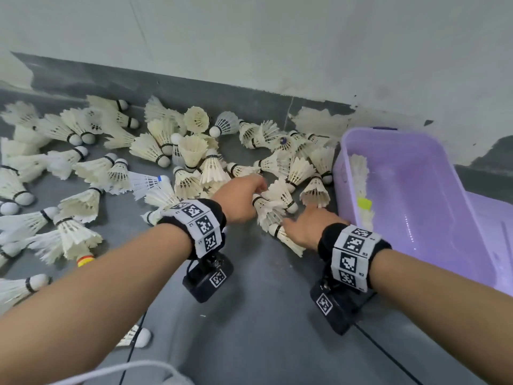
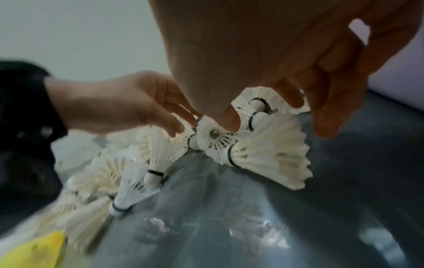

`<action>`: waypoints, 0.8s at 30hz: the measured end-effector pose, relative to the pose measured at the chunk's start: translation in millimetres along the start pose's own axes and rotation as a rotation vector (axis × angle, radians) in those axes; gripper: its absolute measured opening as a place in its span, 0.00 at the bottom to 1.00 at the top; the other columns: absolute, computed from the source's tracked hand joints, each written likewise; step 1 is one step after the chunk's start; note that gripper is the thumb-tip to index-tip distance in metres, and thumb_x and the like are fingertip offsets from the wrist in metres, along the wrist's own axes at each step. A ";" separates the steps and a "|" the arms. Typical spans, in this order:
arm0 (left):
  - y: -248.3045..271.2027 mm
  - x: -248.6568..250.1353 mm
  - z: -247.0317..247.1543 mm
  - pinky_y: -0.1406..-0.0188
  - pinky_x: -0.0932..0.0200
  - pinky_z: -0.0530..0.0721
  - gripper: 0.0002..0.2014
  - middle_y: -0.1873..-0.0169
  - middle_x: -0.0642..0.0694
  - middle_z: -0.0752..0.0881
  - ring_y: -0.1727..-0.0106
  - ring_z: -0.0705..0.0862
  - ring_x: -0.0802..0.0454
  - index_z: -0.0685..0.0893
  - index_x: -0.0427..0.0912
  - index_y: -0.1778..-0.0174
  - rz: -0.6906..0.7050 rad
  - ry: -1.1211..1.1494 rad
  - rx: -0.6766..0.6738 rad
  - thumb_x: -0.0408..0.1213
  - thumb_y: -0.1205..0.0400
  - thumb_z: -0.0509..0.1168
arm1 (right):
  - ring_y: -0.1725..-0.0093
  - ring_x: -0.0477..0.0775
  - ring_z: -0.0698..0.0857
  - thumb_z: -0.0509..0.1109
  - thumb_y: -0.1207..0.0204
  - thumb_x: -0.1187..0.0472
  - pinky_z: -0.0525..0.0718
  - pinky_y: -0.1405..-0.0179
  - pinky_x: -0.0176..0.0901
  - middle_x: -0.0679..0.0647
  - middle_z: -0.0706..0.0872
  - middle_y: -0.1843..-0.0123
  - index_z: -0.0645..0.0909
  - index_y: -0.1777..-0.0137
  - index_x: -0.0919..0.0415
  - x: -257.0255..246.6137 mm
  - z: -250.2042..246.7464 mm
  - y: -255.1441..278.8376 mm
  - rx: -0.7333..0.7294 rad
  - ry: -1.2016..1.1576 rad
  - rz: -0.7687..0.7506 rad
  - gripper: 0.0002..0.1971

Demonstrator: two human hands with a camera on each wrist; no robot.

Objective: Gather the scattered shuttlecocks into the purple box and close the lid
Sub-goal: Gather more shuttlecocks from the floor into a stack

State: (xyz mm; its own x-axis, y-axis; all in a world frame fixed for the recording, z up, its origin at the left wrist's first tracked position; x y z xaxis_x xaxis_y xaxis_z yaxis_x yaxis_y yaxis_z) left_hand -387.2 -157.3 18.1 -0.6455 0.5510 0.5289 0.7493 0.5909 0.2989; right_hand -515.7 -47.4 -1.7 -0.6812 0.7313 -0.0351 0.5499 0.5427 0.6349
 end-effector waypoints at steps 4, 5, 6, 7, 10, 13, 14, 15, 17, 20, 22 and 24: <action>-2.8 7.3 17.5 0.35 0.50 0.76 0.31 0.37 0.44 0.76 0.33 0.73 0.45 0.74 0.46 0.28 0.115 -0.253 -0.122 0.27 0.28 0.67 | 0.54 0.59 0.87 0.68 0.28 0.48 0.86 0.59 0.44 0.60 0.88 0.49 0.82 0.43 0.65 4.5 1.8 2.3 -0.058 -0.348 -0.013 0.22; -2.9 7.7 20.0 0.37 0.50 0.76 0.31 0.38 0.44 0.76 0.34 0.73 0.44 0.74 0.48 0.27 0.126 -0.283 -0.128 0.29 0.27 0.67 | 0.53 0.58 0.86 0.69 0.27 0.53 0.85 0.58 0.43 0.59 0.87 0.50 0.83 0.45 0.65 6.1 0.8 2.4 -0.039 -0.395 -0.028 0.17; -2.1 7.5 22.3 0.38 0.50 0.76 0.31 0.40 0.44 0.75 0.36 0.73 0.44 0.73 0.49 0.26 0.133 -0.306 -0.131 0.32 0.27 0.68 | 0.53 0.58 0.85 0.70 0.27 0.56 0.83 0.60 0.40 0.58 0.87 0.50 0.84 0.47 0.64 8.1 -0.4 2.3 0.000 -0.431 -0.041 0.14; -1.2 7.0 24.6 0.39 0.51 0.75 0.30 0.41 0.44 0.75 0.36 0.72 0.44 0.73 0.50 0.26 0.134 -0.330 -0.133 0.35 0.26 0.68 | 0.52 0.57 0.84 0.69 0.27 0.59 0.80 0.61 0.39 0.58 0.86 0.51 0.84 0.48 0.65 10.6 -2.5 1.4 0.051 -0.469 -0.052 0.11; 2.6 4.3 31.3 0.41 0.52 0.74 0.28 0.42 0.43 0.74 0.37 0.70 0.44 0.74 0.50 0.28 0.130 -0.363 -0.110 0.46 0.25 0.70 | 0.46 0.55 0.83 0.69 0.28 0.63 0.79 0.52 0.40 0.54 0.84 0.46 0.81 0.44 0.58 16.6 -11.2 1.6 0.167 -0.659 -0.099 0.12; 4.6 3.3 37.6 0.42 0.53 0.75 0.30 0.42 0.44 0.74 0.39 0.71 0.46 0.76 0.48 0.33 0.106 -0.286 -0.099 0.55 0.29 0.73 | 0.46 0.53 0.84 0.70 0.29 0.65 0.82 0.49 0.43 0.52 0.85 0.46 0.75 0.38 0.54 17.6 -17.4 7.3 0.153 -0.724 -0.232 0.20; 5.6 4.5 38.2 0.43 0.55 0.76 0.30 0.43 0.45 0.75 0.40 0.74 0.47 0.76 0.46 0.35 0.088 -0.204 -0.102 0.54 0.30 0.74 | 0.46 0.53 0.85 0.70 0.28 0.66 0.83 0.46 0.46 0.53 0.86 0.45 0.73 0.35 0.54 15.6 -18.6 10.0 0.137 -0.716 -0.292 0.22; 6.8 6.3 37.7 0.46 0.57 0.76 0.31 0.43 0.46 0.77 0.42 0.77 0.48 0.74 0.45 0.35 0.060 -0.100 -0.103 0.51 0.31 0.76 | 0.45 0.53 0.85 0.69 0.27 0.67 0.83 0.42 0.47 0.52 0.86 0.44 0.71 0.32 0.54 12.9 -19.8 13.6 0.130 -0.701 -0.349 0.24; 8.6 11.2 35.6 0.56 0.59 0.76 0.31 0.49 0.47 0.81 0.50 0.81 0.49 0.70 0.43 0.37 -0.010 0.094 -0.086 0.44 0.31 0.77 | 0.42 0.54 0.84 0.65 0.24 0.69 0.80 0.38 0.44 0.52 0.85 0.42 0.66 0.25 0.52 8.0 -23.2 21.8 0.144 -0.627 -0.462 0.28; 11.9 12.5 32.3 0.65 0.62 0.76 0.37 0.56 0.48 0.81 0.60 0.82 0.53 0.63 0.43 0.32 -0.074 0.286 -0.044 0.37 0.31 0.78 | 0.40 0.58 0.82 0.61 0.24 0.72 0.76 0.43 0.41 0.57 0.84 0.42 0.59 0.20 0.52 -1.2 -30.3 33.0 0.166 -0.419 -0.603 0.33; 14.8 10.5 30.8 0.66 0.61 0.79 0.44 0.59 0.49 0.82 0.62 0.82 0.54 0.57 0.47 0.25 -0.063 0.337 -0.044 0.37 0.31 0.78 | 0.42 0.59 0.83 0.63 0.26 0.73 0.78 0.48 0.42 0.60 0.85 0.43 0.56 0.19 0.53 -8.1 -34.0 38.9 0.147 -0.305 -0.657 0.36; 16.5 6.2 29.4 0.58 0.57 0.83 0.47 0.55 0.48 0.82 0.57 0.83 0.51 0.55 0.48 0.23 -0.065 0.347 -0.051 0.39 0.31 0.79 | 0.50 0.57 0.84 0.67 0.28 0.73 0.78 0.58 0.42 0.58 0.86 0.50 0.55 0.19 0.53 -16.7 -33.5 41.0 0.114 -0.213 -0.708 0.40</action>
State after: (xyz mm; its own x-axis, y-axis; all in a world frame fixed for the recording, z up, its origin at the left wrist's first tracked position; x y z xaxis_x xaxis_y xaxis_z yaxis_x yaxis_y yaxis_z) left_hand -383.2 -126.8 3.0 -0.6096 0.2753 0.7434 0.7207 0.5831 0.3751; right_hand -498.1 -51.2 50.8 -0.7892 0.2491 -0.5614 0.0695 0.9444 0.3214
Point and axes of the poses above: each hand's wrist, its own y-axis away from the middle knuckle, its own z-axis out of the palm, x = y × z, the point moved 2 cm from there along -y, towards the middle knuckle
